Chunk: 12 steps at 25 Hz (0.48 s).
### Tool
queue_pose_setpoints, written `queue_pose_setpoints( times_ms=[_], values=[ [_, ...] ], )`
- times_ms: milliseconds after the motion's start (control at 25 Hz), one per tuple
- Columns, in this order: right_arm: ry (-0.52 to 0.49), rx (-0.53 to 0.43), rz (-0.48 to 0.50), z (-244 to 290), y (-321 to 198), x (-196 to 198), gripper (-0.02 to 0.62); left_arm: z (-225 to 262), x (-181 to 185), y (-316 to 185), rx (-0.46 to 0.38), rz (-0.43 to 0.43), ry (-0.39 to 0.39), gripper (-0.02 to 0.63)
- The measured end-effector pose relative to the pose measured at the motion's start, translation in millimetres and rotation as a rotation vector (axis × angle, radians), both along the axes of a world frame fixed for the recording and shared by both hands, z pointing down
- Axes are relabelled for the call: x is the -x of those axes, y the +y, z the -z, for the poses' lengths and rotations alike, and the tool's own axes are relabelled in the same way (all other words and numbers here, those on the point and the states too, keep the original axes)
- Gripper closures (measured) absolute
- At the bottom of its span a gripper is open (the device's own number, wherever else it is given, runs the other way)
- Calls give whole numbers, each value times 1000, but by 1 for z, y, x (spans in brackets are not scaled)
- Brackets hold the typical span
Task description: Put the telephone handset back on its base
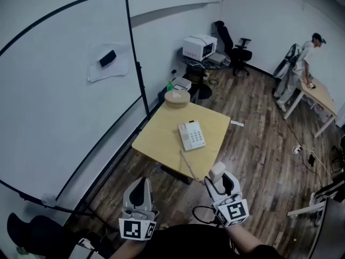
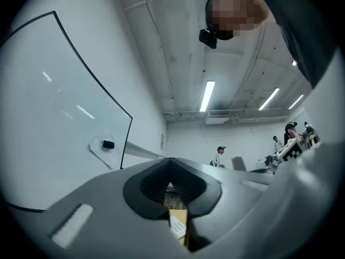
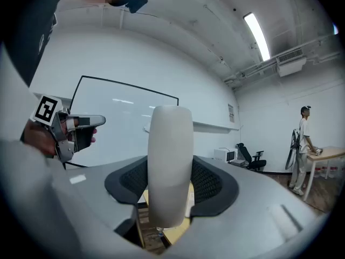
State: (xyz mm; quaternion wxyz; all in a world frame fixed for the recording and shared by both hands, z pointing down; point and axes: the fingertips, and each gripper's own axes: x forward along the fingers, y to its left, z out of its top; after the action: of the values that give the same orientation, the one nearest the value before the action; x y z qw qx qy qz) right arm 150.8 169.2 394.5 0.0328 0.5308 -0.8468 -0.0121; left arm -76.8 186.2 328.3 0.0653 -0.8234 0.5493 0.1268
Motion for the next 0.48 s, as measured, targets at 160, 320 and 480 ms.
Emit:
queue_pose_setpoints(
  times_ms=[160,320,480],
  values=[
    [-12,8,2,-2,-1,9,360,-1,4,0,-2,-8,4,606],
    [-39,1,6,-1,-1,12,359,-4,7,0,-1,-10,10,606],
    [-34,3,-3,-1,-3,12,359,-2,9,-2,-17,8,-7,606]
  ],
)
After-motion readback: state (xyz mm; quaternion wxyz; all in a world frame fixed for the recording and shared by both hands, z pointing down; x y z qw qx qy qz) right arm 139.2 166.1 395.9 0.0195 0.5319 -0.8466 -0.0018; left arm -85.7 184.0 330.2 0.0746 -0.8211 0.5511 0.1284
